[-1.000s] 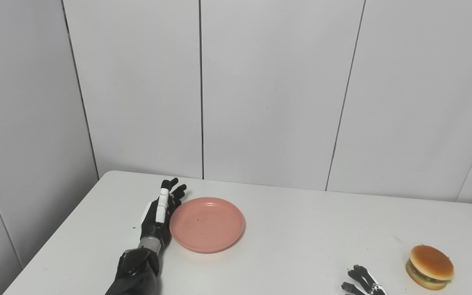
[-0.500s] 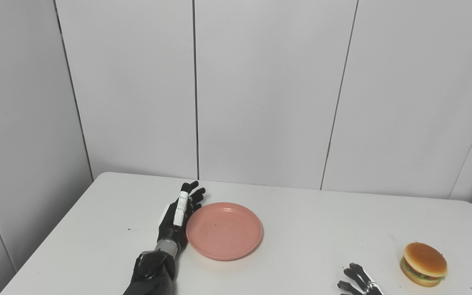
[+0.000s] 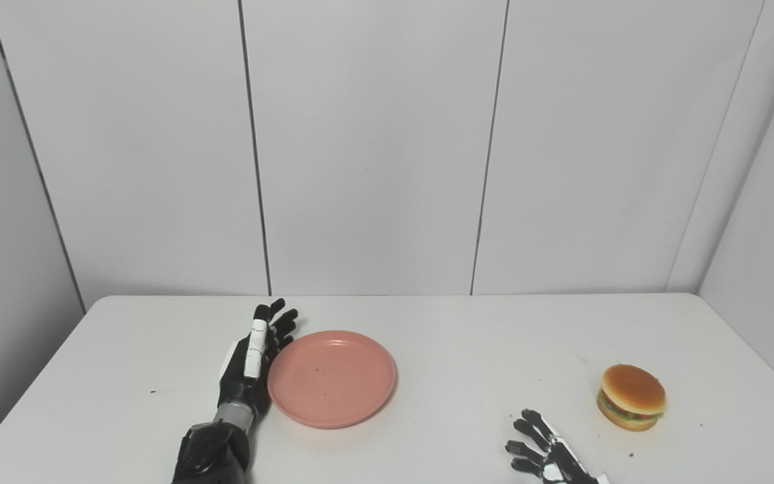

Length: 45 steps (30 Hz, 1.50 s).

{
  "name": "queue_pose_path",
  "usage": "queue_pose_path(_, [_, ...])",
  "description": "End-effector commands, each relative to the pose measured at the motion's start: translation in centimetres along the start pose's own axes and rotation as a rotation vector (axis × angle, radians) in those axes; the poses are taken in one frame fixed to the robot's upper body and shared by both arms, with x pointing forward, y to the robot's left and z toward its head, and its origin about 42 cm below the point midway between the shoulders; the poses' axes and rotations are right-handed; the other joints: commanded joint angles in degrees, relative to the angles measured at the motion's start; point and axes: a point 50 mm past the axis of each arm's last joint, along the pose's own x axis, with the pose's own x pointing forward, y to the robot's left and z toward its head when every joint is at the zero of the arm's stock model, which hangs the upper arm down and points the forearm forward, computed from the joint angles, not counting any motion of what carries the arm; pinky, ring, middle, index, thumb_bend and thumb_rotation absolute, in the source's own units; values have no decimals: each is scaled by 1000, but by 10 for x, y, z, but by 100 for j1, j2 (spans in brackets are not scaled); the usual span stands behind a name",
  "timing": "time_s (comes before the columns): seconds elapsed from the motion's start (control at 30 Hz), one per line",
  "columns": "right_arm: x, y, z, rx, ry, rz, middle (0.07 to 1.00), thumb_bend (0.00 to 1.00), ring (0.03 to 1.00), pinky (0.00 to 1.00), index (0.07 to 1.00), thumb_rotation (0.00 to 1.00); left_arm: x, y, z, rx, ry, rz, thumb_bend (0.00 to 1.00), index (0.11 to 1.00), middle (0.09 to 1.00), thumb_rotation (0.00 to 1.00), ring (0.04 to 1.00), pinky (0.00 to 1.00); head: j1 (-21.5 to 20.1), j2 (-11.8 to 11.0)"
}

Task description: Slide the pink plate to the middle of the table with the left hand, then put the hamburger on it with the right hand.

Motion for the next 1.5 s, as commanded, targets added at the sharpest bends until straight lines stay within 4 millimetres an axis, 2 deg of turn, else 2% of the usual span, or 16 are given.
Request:
queue_pose_path(0.0, [-1, 35, -12, 66, 97, 40, 878, 722, 794, 776, 899, 1000, 3, -5, 6, -18, -8, -37, 1000, 903, 899, 914, 947, 974, -137, 45])
queue_pose_path(0.2, [3, 46, -9, 50, 97, 40, 873, 726, 791, 759, 898, 1000, -3, -10, 7, -13, -22, -61, 1000, 903, 888, 910, 927, 924, -444, 128])
queue_pose_path(0.37, [5, 51, -8, 51, 97, 33, 878, 741, 792, 743, 903, 1000, -6, -22, 6, -35, -22, -82, 1000, 925, 916, 922, 951, 971, -626, 230])
queue_pose_path(0.6, [9, 54, -4, 56, 89, 35, 877, 746, 792, 731, 904, 1000, -12, -47, 6, -83, -26, -102, 1000, 925, 916, 927, 949, 985, -695, 373])
queue_pose_path(0.83, [10, 57, -1, 54, 78, 38, 873, 709, 782, 724, 898, 1000, -23, -71, 10, -91, -29, -120, 1000, 934, 914, 936, 943, 985, -701, 422])
queue_pose_path(0.97, [11, 58, 0, 60, 79, 42, 878, 732, 788, 727, 904, 1000, -27, -80, 10, -106, -26, -118, 1000, 935, 915, 924, 939, 985, -720, 437])
queue_pose_path(1.33, [12, 59, 0, 46, 70, 44, 879, 719, 783, 721, 901, 1000, -29, -86, 8, -107, -14, -112, 999, 944, 922, 931, 945, 993, -854, 445])
queue_pose_path(1.47, [12, 53, 5, -93, 17, 32, 888, 706, 797, 727, 900, 1000, -29, -84, 6, -108, -12, -107, 990, 940, 925, 945, 947, 1000, -889, 458])
